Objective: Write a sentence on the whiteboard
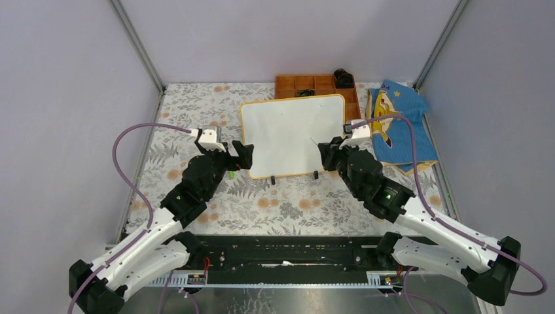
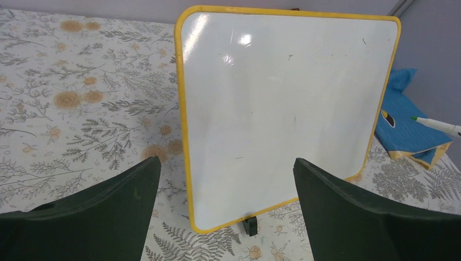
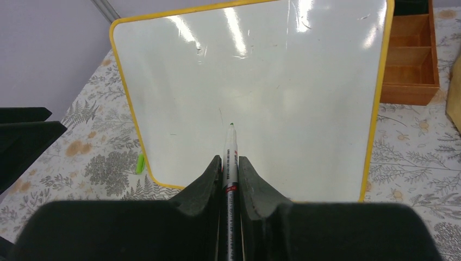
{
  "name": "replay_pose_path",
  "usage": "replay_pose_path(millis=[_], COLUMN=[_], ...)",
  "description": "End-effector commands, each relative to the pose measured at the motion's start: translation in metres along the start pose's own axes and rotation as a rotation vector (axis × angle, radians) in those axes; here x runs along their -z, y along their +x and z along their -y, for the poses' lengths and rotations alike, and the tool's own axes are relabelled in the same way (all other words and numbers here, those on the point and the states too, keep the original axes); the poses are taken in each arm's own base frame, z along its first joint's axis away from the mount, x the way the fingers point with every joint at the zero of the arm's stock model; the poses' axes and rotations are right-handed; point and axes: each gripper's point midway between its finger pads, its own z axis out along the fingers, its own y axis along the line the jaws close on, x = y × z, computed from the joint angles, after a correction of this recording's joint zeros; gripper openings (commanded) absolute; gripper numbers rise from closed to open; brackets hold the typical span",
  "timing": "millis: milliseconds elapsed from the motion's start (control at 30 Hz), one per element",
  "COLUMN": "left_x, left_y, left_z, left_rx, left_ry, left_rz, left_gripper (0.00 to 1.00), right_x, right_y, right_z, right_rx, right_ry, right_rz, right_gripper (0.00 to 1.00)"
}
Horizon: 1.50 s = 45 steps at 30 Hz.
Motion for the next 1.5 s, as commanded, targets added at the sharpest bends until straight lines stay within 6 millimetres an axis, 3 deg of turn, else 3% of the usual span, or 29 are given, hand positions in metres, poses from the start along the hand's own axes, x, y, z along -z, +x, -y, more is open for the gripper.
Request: replay_pose_path(millis=[0, 167, 267, 400, 633, 967, 1133, 1233, 1333, 1467], left_x=[-0.006, -0.02, -0.029, -0.039, -0.044, -0.056, -0.069, -0.066, -0.063, -0.067], left_y=[-0.012, -0.018, -0.022, -0.029, -0.042, -0.078, -0.062, -0.046, -0.033, -0.011], left_z=[0.006, -0.011, 0.003, 0.003, 0.008, -0.01, -0.045, -0.051, -0.05, -0.066], left_rx=[0.069, 0.226, 0.381, 0.477, 0.412, 0.384, 0.24, 0.178, 0.188, 0.275], left_ry=[0.051, 0.059, 0.202, 0.281, 0.375, 0.303, 0.157, 0.16, 0.18, 0.157], left_rz=[-0.011, -0.039, -0.097, -0.112, -0.075, 0.07, 0.076, 0.045, 0.012, -0.07], left_gripper=[0.99, 0.99, 0.99, 0.99, 0.99, 0.99, 0.99, 0.99, 0.99, 0.99], right_x=[-0.005, -0.005, -0.004, -0.002, 0.007, 0.007, 0.002, 0.003, 0.001, -0.002], right_y=[-0.035, -0.032, -0.031, -0.028, -0.025, -0.022, -0.019, -0.017, -0.014, -0.012], right_z=[-0.021, -0.022, -0.026, -0.029, -0.03, -0.038, -0.046, -0.05, -0.051, -0.054], right_rx=[-0.05, -0.047, -0.06, -0.076, -0.105, -0.079, -0.039, -0.023, -0.013, -0.034], right_ry=[-0.056, -0.066, -0.091, -0.115, -0.147, -0.182, -0.206, -0.226, -0.226, -0.237], right_rz=[0.09, 0.084, 0.078, 0.071, 0.061, 0.025, -0.004, -0.014, -0.014, -0.006], right_gripper=[0.0, 0.0, 0.0, 0.0, 0.0, 0.0, 0.0, 0.0, 0.0, 0.0])
